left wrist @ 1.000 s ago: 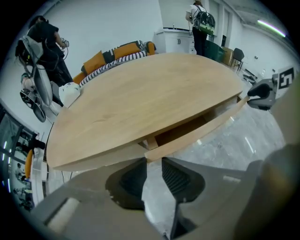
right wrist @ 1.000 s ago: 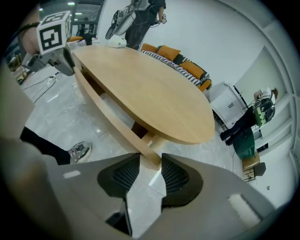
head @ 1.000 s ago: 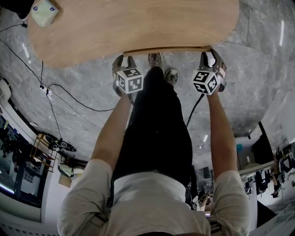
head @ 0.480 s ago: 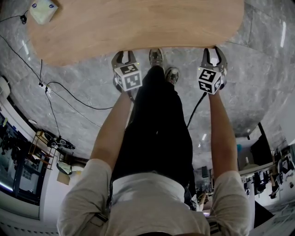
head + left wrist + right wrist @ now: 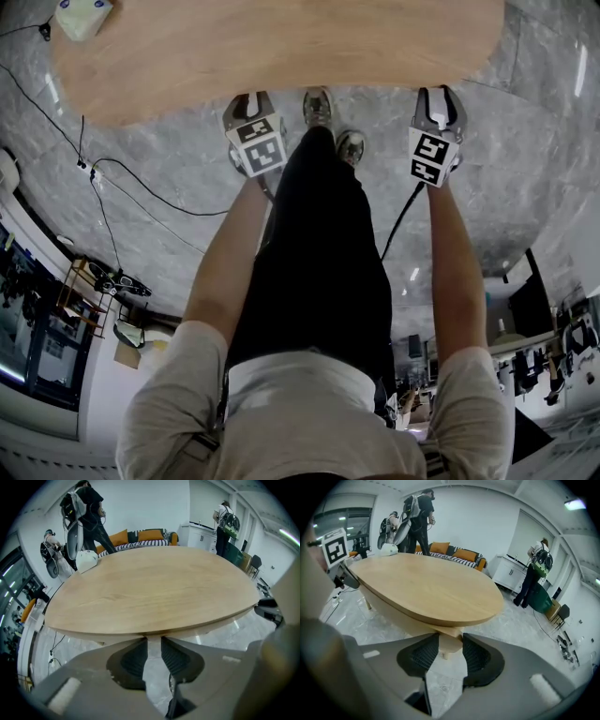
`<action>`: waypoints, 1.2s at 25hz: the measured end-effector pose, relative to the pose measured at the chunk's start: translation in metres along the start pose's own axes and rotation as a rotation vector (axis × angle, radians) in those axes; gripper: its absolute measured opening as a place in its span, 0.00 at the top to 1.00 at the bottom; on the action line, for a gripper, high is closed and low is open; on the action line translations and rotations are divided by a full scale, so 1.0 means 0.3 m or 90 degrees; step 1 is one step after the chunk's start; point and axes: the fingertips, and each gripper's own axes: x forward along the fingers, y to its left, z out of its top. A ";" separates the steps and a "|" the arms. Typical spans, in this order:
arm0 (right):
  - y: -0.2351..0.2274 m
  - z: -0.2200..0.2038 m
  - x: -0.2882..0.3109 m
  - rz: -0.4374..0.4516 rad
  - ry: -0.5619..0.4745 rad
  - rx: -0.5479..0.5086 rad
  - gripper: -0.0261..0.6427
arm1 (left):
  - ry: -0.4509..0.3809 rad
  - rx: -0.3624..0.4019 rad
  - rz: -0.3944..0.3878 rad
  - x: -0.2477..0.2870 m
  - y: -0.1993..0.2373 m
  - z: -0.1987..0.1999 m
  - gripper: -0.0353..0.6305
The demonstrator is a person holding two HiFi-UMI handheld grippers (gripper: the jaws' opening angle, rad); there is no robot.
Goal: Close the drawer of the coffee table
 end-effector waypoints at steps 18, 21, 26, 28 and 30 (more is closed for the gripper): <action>0.169 0.403 -0.496 0.130 -0.173 0.130 0.95 | -0.168 -0.037 -0.079 -0.545 -0.263 0.124 0.92; 0.195 0.559 -0.654 0.159 -0.227 0.099 0.95 | -0.212 -0.031 -0.089 -0.705 -0.296 0.177 0.92; 0.176 0.763 -0.915 0.179 -0.316 0.033 0.95 | -0.341 0.029 -0.117 -1.021 -0.359 0.336 0.92; 0.165 0.848 -1.030 0.172 -0.351 0.012 0.95 | -0.387 0.044 -0.136 -1.155 -0.370 0.395 0.92; 0.162 0.900 -1.140 0.164 -0.368 0.001 0.95 | -0.415 0.056 -0.159 -1.277 -0.394 0.413 0.92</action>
